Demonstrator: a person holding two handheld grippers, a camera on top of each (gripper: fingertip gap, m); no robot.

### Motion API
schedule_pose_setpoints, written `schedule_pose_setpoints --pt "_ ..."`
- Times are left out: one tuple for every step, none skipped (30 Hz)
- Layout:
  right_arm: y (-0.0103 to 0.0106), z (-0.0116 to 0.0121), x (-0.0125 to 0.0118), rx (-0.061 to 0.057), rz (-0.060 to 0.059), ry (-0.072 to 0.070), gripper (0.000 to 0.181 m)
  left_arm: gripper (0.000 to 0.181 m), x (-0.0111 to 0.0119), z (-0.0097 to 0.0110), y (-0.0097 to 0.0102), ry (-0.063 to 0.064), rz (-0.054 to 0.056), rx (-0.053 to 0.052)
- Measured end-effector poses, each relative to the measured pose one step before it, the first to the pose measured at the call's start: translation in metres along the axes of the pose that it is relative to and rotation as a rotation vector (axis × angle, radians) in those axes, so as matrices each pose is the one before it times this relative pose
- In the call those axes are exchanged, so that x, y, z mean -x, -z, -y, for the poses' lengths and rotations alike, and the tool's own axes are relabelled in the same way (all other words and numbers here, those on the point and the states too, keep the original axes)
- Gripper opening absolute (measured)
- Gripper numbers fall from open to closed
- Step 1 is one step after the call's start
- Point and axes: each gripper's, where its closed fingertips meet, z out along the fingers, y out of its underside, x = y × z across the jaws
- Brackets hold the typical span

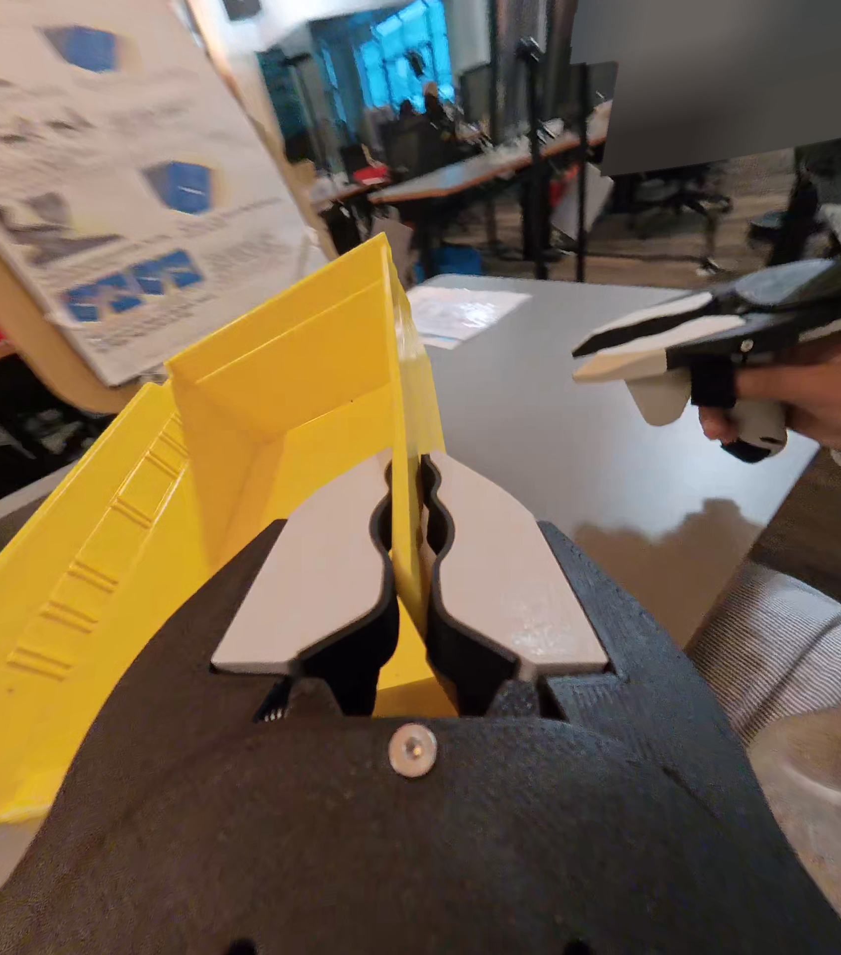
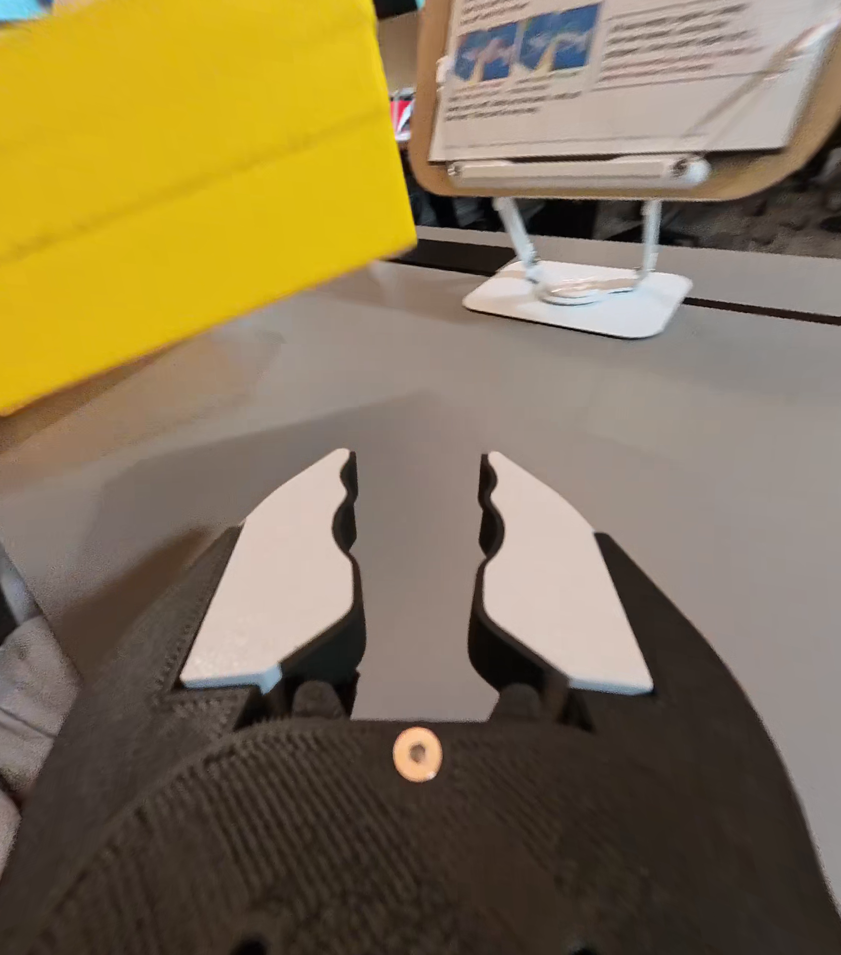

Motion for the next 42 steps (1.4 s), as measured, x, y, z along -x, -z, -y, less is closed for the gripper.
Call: schedule_pose_setpoints --pt "0.01223 -0.00143 -0.00868 -0.0206 -0.0235 0.0005 0.045 0.005 -0.01362 -0.00356 -0.01407 -0.0118 -0.0343 0.0218" --pt "0.01092 -0.00175 -0.0075 -0.0176 -0.0183 -0.0027 0.044 0.005 -0.01297 -0.00232 -0.01398 -0.0065 -0.031 0.0152" --pt "0.00894 -0.00226 -0.00611 -0.006 -0.0114 -0.0124 0.044 0.005 -0.01187 -0.00175 -0.01381 -0.0013 -0.0274 0.0073" --pt "0.00705 -0.00193 -0.00456 0.003 -0.0038 -0.0238 0.044 0.005 -0.01067 -0.00096 -0.01358 -0.0018 -0.0244 0.0016" --pt "0.00557 -0.00034 -0.00324 -0.0034 0.0046 -0.0232 0.044 0.005 -0.0096 -0.00041 -0.01337 -0.0002 -0.0231 0.0033" --pt "0.00482 0.00076 -0.00364 -0.0158 0.0003 -0.0153 0.044 0.005 -0.00833 0.00021 -0.01296 -0.0014 -0.019 0.0038" --pt "0.00399 0.00116 -0.00539 -0.0176 -0.0126 -0.0145 0.044 0.005 -0.0069 0.00092 -0.01209 0.0009 -0.014 0.0011" --pt "0.00363 0.00112 -0.00731 -0.0121 -0.0263 -0.0157 0.046 0.005 -0.00627 0.00099 -0.0114 0.0039 -0.0122 -0.0009" --pt "0.00373 0.0015 -0.00945 -0.0115 -0.0401 -0.0075 0.052 0.005 -0.00596 0.00039 -0.01055 -0.0027 -0.0081 -0.0009" --pt "0.00409 0.00243 -0.00952 -0.0118 -0.0375 0.008 0.057 0.005 -0.00568 0.0001 -0.00979 -0.0111 -0.0059 -0.0006" --pt "0.00413 0.00273 -0.00837 -0.0084 -0.028 0.0145 0.058 0.005 -0.00562 -0.00044 -0.00933 -0.0113 -0.0076 0.0023" --pt "0.00423 0.00263 -0.00763 -0.0053 -0.0222 0.0102 0.058 0.005 -0.00541 0.00007 -0.00864 -0.0136 -0.0068 0.0009" --pt "0.00437 0.00284 -0.00615 -0.0085 -0.0139 0.0039 0.059 0.005 -0.00475 0.00093 -0.00803 -0.0164 -0.0045 -0.0011" --pt "0.00405 0.00223 -0.00473 -0.0104 -0.0061 -0.005 0.059 0.005 -0.00447 0.00118 -0.00803 -0.0084 -0.007 -0.0006" --pt "0.00372 0.00164 -0.00379 -0.0082 -0.0025 -0.0181 0.059 0.005 -0.00421 0.00131 -0.00804 -0.0024 -0.0075 -0.0023" --pt "0.00326 0.00151 -0.0029 -0.0087 0.0017 -0.0259 0.059 0.005 -0.00411 0.00094 -0.00838 -0.001 -0.0058 -0.0039" --pt "0.00261 0.00136 -0.0021 -0.0089 0.0038 -0.0267 0.059 0.005 -0.00415 -0.00016 -0.00891 -0.0002 -0.0036 -0.0009" --pt "0.00195 0.00064 -0.00204 -0.0044 0.0018 -0.0231 0.059 0.005 -0.00435 -0.00084 -0.00899 -0.0047 -0.0023 0.0031" --pt "0.0015 0.00006 -0.00271 -0.0006 -0.0037 -0.0173 0.059 0.004 -0.00418 -0.00111 -0.009 -0.011 0.0015 0.0042" --pt "0.00107 0.00018 -0.00273 -0.0006 -0.0053 -0.0113 0.059 0.004 -0.00422 -0.00121 -0.00895 -0.0097 0.0015 0.0057" --pt "0.00069 0.00037 -0.00321 -0.0005 -0.0084 -0.0072 0.059 0.004 -0.00467 -0.0016 -0.00869 -0.0092 -0.0008 0.0088" --pt "0.00061 0.00055 -0.00405 -0.0007 -0.0138 -0.0065 0.06 0.004 -0.00478 -0.00124 -0.00816 -0.0166 0.001 0.01" --pt "0.00052 0.00011 -0.00477 0.0005 -0.0195 -0.0071 0.061 0.005 -0.00359 0.00122 -0.00698 -0.025 0.0116 -0.0044" --pt "0.00045 -0.00091 -0.00565 0.0056 -0.0246 -0.0091 0.064 0.005 -0.00358 0.00167 -0.0061 -0.0119 0.0012 -0.0003" --pt "0.00002 -0.00278 -0.00466 0.0176 -0.0167 -0.0151 0.065 0.004 -0.00276 0.00219 -0.00538 0.0127 -0.0037 -0.0012" --pt "-0.00076 -0.00399 -0.00279 0.0259 -0.0037 -0.0223 0.066 0.004 -0.00203 0.00171 -0.00499 0.0139 -0.0036 0.0032" --pt "-0.00106 -0.0037 -0.00175 0.0212 0.0029 -0.0237 0.067 0.004 -0.00163 0.00109 -0.0042 0.0051 -0.0017 0.0054" --pt "-0.00104 -0.00276 -0.00157 0.0136 0.0032 -0.0198 0.068 0.005 -0.00204 0.00108 -0.00353 0.0104 -0.0074 -0.0033" --pt "-0.00048 -0.00173 -0.00201 0.0066 -0.0015 -0.016 0.068 0.008 -0.00398 -0.00044 -0.00351 0.0143 -0.0239 0.0023" --pt "-0.00013 -0.00008 -0.00183 -0.0021 -0.0014 -0.0116 0.068 0.012 -0.00575 -0.00164 -0.00317 0.0225 -0.0385 0.0095" --pt "0.00023 0.001 -0.00127 -0.007 -0.0004 -0.0075 0.069 0.016 -0.00445 -0.00078 -0.0024 0.0345 -0.032 0.0043" --pt "0.00038 0.00133 -0.00116 -0.0076 -0.0005 -0.0037 0.069 0.02 -0.00336 0.00173 -0.00058 0.0284 -0.0308 -0.0067" --pt "0.00054 0.00149 -0.00079 -0.0084 0.0002 -0.0001 0.07 0.025 -0.00268 0.00086 0.00082 0.0243 -0.0316 0.0071" --pt "0.00041 0.00138 -0.00104 -0.007 -0.0025 0.0011 0.072 0.031 -0.00381 0.00051 0.00256 0.0242 -0.0409 0.0121" --pt "0.00063 0.00127 -0.00133 -0.0065 -0.0044 0.0021 0.073 0.039 -0.00591 0.00011 0.00542 0.0312 -0.0546 0.0162" --pt "0.00079 0.00149 -0.00053 -0.0078 -0.0005 0.0025 0.074 0.046 -0.00628 -0.00049 0.00848 0.0351 -0.0559 0.0174" --pt "0.00101 0.00158 0.00028 -0.0082 0.0029 0.0018 0.075 0.053 -0.00565 -0.00157 0.01114 0.0346 -0.051 0.0147" --pt "0.00105 0.00165 0.00148 -0.0086 0.008 0.0041 0.077 0.06 -0.00457 -0.00127 0.01344 0.0307 -0.0441 0.0043" --pt "0.00088 0.00138 0.00369 -0.007 0.0186 0.0099 0.078 0.063 -0.00186 -0.00131 0.01532 0.0197 -0.026 -0.0065" --pt "0.00045 0.00026 0.00578 -0.0024 0.0254 0.0168 0.083 0.064 0.00234 -0.00176 0.01621 0.0105 -0.0025 -0.0086" --pt "-0.00029 -0.00093 0.0066 0.0014 0.0211 0.0189 0.086 0.064 0.00578 -0.00246 0.01683 0.0025 0.0147 -0.0099" --pt "-0.0009 -0.00253 0.00833 0.0068 0.0207 0.0204 0.089 0.063 0.00928 -0.00352 0.01682 0.0014 0.0314 -0.0099"
